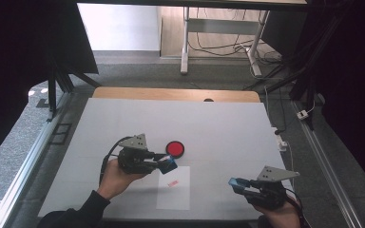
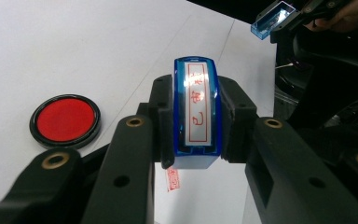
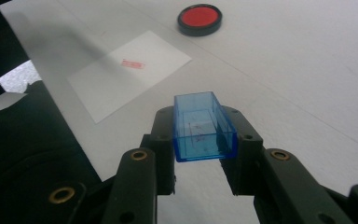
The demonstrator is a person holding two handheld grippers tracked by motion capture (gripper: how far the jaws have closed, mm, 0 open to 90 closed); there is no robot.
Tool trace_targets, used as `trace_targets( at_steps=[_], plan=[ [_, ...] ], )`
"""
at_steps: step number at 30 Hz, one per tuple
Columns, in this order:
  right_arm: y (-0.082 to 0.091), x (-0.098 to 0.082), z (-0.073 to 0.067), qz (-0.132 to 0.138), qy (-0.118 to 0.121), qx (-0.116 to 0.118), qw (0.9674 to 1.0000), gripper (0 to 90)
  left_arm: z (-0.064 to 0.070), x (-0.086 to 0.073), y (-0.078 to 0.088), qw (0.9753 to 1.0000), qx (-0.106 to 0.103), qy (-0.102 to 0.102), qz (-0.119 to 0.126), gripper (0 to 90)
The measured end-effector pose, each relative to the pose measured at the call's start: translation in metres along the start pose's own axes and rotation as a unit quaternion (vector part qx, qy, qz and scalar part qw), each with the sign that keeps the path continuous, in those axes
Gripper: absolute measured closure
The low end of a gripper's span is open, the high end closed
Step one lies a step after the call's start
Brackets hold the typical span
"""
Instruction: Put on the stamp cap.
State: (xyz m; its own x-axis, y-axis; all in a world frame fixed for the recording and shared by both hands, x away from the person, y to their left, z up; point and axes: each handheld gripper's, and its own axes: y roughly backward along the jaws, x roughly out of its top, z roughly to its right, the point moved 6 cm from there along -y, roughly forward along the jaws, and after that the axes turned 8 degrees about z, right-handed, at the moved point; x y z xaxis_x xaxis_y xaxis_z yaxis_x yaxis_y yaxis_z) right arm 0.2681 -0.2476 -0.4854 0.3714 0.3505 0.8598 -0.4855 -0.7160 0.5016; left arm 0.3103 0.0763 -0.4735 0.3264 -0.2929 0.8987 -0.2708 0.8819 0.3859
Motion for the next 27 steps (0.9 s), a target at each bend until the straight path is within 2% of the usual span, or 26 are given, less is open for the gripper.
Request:
trace_targets(
  at_steps=[6,13,22,27],
  plan=[
    [-0.009,0.004,-0.005,-0.006,0.018,0.019,0.9997,67.9,0.000,0.000,0.000,1.0000,-0.002,-0.001,0.001,69.8],
    [-0.018,0.012,-0.011,0.004,0.011,0.054,0.9985,67.9,0.002,0.000,0.000,0.9999,-0.010,-0.005,0.004,69.8],
    [-0.034,0.022,-0.027,-0.001,0.037,0.090,0.9952,67.9,0.003,0.002,0.003,0.9998,-0.015,-0.012,0.005,69.7],
    [-0.044,0.028,-0.034,-0.002,0.050,0.101,0.9936,67.9,0.004,0.004,0.004,0.9997,-0.020,-0.013,0.009,69.7]
  ],
)
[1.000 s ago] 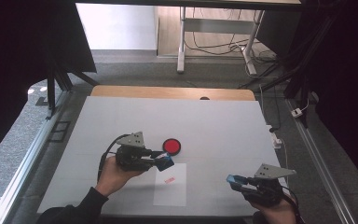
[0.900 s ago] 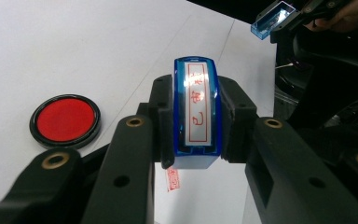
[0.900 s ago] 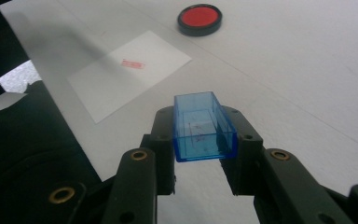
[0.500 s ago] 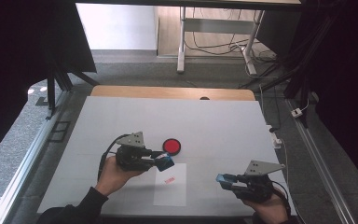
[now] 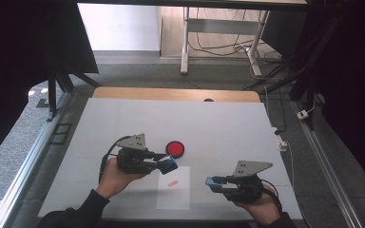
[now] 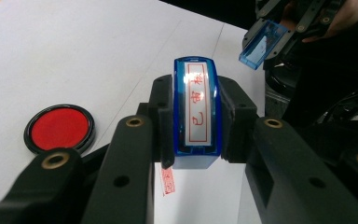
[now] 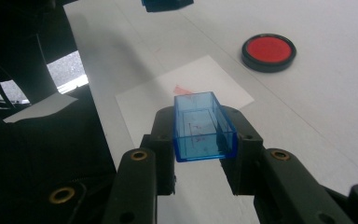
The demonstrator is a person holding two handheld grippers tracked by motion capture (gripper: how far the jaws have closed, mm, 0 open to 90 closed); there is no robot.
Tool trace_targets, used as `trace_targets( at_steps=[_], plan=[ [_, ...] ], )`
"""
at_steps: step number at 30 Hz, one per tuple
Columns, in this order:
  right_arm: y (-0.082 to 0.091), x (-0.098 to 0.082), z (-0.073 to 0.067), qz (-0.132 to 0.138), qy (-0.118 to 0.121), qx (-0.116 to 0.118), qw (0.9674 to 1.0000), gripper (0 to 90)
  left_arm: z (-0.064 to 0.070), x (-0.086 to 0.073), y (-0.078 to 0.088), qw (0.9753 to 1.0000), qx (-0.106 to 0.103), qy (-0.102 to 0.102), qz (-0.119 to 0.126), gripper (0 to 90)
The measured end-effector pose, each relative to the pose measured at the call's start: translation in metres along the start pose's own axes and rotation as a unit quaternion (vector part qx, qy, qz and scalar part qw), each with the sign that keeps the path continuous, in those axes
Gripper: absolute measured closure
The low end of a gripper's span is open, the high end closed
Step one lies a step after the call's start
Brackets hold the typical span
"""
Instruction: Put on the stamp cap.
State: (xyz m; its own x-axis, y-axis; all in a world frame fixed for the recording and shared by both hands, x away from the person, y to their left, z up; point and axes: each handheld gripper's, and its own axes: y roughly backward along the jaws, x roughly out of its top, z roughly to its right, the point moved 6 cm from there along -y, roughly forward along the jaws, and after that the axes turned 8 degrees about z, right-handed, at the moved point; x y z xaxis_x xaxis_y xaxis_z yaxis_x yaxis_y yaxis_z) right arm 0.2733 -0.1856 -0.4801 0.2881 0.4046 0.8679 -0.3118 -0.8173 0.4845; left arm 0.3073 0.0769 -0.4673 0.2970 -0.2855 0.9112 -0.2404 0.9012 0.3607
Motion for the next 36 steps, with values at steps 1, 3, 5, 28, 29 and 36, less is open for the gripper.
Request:
trace_targets(
  at_steps=[1,3,5,28,29,36],
  plan=[
    [-0.003,0.002,-0.001,0.003,0.000,0.004,1.0000,67.9,0.000,0.000,0.000,1.0000,-0.001,-0.001,0.000,69.8],
    [-0.007,0.004,-0.001,0.004,0.002,0.009,1.0000,67.9,0.000,0.001,0.001,1.0000,-0.003,-0.002,0.002,69.7],
    [-0.012,0.006,-0.001,0.004,0.002,0.015,0.9999,68.0,0.001,0.001,0.001,1.0000,-0.005,-0.002,0.003,69.8],
    [-0.058,0.026,-0.007,0.006,0.012,0.091,0.9958,68.0,0.004,0.006,0.007,0.9993,-0.031,-0.009,0.020,69.8],
    [-0.059,0.026,-0.007,0.006,0.013,0.094,0.9954,68.0,0.004,0.007,0.007,0.9992,-0.034,-0.010,0.021,69.8],
    [-0.072,0.029,-0.010,0.001,0.033,0.113,0.9931,68.0,0.007,0.009,0.009,0.9982,-0.045,-0.026,0.031,69.8]
  ],
)
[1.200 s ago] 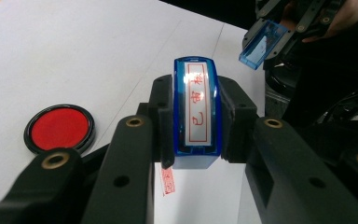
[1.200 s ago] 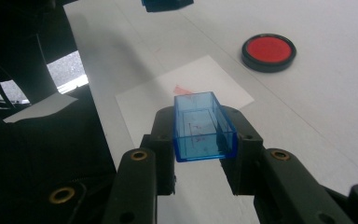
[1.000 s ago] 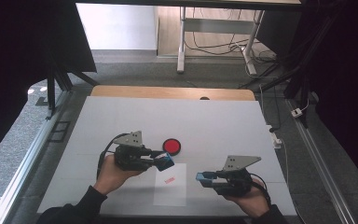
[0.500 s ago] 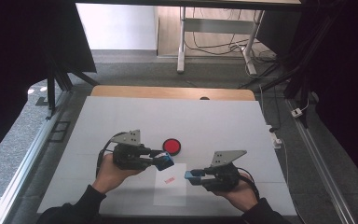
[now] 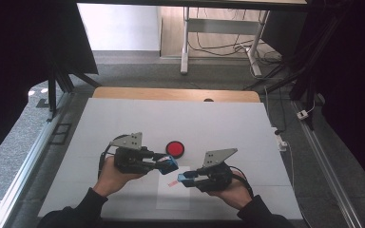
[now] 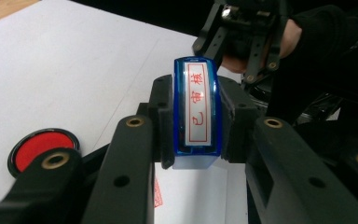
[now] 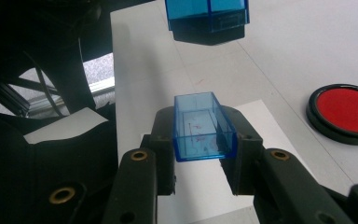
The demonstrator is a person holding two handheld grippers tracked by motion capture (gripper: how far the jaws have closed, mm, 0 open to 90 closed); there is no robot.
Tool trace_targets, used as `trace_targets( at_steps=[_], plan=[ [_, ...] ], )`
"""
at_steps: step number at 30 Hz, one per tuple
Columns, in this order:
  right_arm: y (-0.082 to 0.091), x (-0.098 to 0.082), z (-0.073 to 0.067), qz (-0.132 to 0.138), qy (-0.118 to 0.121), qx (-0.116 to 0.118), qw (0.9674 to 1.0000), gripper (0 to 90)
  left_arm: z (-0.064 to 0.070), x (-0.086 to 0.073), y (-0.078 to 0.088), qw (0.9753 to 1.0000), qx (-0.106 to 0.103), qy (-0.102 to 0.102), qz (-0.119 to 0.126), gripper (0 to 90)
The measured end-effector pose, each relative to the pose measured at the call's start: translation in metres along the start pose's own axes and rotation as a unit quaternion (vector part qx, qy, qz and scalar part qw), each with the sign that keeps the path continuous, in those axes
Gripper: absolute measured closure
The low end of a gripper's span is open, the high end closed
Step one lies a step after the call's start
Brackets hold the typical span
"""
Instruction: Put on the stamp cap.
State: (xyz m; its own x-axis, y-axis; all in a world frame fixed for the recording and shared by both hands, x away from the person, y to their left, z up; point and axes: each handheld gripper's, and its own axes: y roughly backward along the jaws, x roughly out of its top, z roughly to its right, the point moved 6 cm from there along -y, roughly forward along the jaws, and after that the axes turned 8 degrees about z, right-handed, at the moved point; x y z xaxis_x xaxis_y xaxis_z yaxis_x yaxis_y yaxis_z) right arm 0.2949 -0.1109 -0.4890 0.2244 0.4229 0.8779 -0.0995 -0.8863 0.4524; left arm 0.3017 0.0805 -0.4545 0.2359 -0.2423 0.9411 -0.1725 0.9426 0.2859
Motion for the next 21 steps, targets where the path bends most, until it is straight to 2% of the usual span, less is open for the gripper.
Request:
trace_targets(
  at_steps=[8,21],
  plan=[
    [-0.012,0.000,0.003,-0.001,-0.006,0.013,0.9999,68.2,0.003,0.001,-0.001,0.9999,-0.012,-0.012,0.003,69.9],
    [-0.026,0.008,0.002,0.008,-0.011,0.045,0.9989,68.3,0.009,0.000,-0.004,0.9983,-0.034,-0.048,0.000,69.9]
  ],
)
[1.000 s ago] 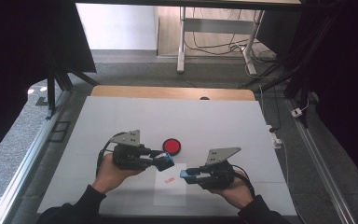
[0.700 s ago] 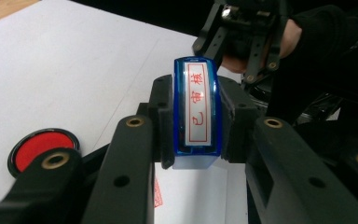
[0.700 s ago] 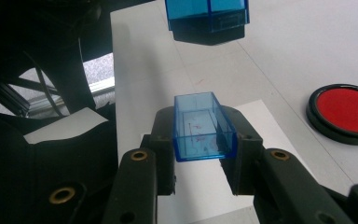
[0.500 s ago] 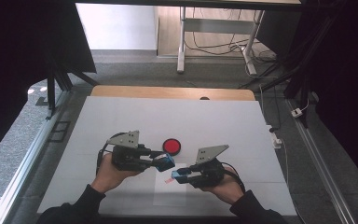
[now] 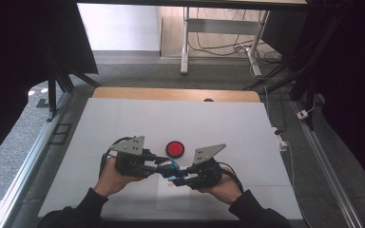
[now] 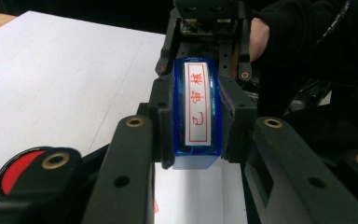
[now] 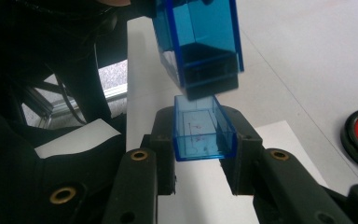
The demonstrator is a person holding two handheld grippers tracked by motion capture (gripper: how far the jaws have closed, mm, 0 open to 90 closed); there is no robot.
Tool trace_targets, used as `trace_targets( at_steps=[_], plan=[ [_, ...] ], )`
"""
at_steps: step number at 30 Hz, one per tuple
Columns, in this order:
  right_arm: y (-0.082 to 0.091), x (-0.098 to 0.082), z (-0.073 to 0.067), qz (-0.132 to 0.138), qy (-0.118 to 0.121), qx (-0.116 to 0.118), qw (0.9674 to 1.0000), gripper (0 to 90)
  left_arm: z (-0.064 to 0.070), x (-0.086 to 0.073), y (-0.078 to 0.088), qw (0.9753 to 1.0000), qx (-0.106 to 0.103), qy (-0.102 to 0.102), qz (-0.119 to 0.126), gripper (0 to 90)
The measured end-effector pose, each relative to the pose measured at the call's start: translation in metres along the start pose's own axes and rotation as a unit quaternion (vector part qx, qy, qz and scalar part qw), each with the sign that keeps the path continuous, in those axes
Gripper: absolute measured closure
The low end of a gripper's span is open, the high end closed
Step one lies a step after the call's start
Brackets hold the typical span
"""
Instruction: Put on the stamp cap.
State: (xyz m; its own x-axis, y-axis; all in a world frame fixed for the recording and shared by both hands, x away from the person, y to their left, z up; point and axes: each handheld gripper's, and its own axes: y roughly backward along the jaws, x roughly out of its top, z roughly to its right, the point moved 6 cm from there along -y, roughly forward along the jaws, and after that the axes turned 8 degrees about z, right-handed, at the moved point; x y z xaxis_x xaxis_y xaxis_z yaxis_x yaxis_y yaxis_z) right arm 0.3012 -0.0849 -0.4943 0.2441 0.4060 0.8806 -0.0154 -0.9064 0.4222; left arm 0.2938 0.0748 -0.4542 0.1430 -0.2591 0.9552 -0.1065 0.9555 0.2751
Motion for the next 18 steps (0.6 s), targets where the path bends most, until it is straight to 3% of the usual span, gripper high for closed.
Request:
trace_targets(
  at_steps=[10,18],
  plan=[
    [-0.0048,0.0029,-0.0039,0.004,0.005,0.015,0.9999,68.3,0.0033,-0.0020,-0.0030,0.9997,-0.016,-0.019,-0.006,69.9],
    [-0.0025,0.0050,-0.0046,0.010,0.005,0.024,0.9997,68.4,0.0036,-0.0023,-0.0018,0.9994,-0.028,-0.019,0.000,69.9]
  ],
)
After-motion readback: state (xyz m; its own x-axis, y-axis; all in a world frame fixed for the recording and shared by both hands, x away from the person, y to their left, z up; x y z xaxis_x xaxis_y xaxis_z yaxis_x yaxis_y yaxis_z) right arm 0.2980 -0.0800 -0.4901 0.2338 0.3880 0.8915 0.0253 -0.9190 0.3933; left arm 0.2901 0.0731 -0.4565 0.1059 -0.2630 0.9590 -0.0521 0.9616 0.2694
